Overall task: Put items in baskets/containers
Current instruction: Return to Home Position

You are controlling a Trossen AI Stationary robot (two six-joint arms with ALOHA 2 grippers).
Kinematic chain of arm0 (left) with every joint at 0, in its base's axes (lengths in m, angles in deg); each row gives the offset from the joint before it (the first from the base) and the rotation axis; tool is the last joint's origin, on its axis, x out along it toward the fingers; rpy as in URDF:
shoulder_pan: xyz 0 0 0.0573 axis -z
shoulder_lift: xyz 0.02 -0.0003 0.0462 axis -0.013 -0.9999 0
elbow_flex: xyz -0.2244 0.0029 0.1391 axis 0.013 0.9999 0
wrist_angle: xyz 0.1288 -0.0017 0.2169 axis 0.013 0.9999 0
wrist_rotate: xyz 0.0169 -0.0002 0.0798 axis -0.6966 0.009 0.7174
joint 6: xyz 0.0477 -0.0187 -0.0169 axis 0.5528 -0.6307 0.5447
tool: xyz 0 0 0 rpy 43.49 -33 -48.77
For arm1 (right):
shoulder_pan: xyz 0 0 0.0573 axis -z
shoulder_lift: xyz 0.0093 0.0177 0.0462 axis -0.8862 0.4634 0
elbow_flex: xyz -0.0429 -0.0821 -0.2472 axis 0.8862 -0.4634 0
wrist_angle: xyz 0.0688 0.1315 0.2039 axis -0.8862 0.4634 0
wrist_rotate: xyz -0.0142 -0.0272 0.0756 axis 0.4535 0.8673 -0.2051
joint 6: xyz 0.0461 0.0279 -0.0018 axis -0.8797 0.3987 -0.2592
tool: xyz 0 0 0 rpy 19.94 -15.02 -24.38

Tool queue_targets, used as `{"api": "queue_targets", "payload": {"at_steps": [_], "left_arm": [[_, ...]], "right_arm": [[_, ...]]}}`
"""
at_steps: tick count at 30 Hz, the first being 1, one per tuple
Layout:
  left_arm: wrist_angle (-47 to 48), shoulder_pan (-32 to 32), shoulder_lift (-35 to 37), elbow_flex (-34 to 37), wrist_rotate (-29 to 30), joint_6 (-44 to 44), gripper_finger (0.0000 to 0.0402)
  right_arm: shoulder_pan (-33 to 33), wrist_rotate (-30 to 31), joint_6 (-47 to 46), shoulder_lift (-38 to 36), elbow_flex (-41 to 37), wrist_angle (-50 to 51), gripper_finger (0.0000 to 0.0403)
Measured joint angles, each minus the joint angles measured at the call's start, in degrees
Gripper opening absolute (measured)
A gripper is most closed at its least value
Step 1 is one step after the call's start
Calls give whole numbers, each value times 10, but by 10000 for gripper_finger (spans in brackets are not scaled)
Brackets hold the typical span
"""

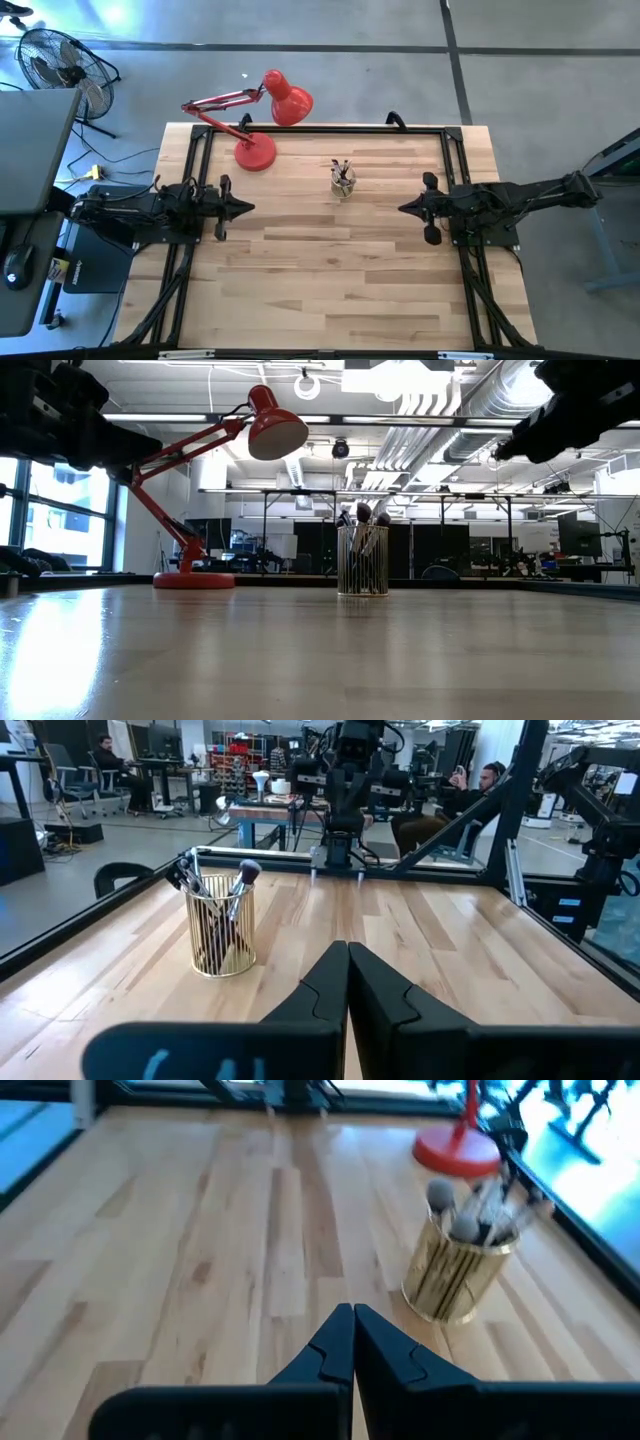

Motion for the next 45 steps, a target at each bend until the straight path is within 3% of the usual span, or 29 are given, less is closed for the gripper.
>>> {"api": "queue_targets", "payload": {"at_steps": [7,16,26,34,45], "left_arm": [[0,0,0,0,0,0,1],[0,0,0,0,0,0,1],[0,0,0,0,1,0,1],[0,0,0,0,1,0,1],[0,0,0,0,0,0,1]], "right_arm": [[0,-59,47,-46,-11,-29,0],[30,-94,8,-127,-212,-323,0],[83,-163,32,-203,-207,-240,0],[84,-161,-10,-270,-206,-192,0],[84,-119,-8,-244,-206,-189,1]]}}
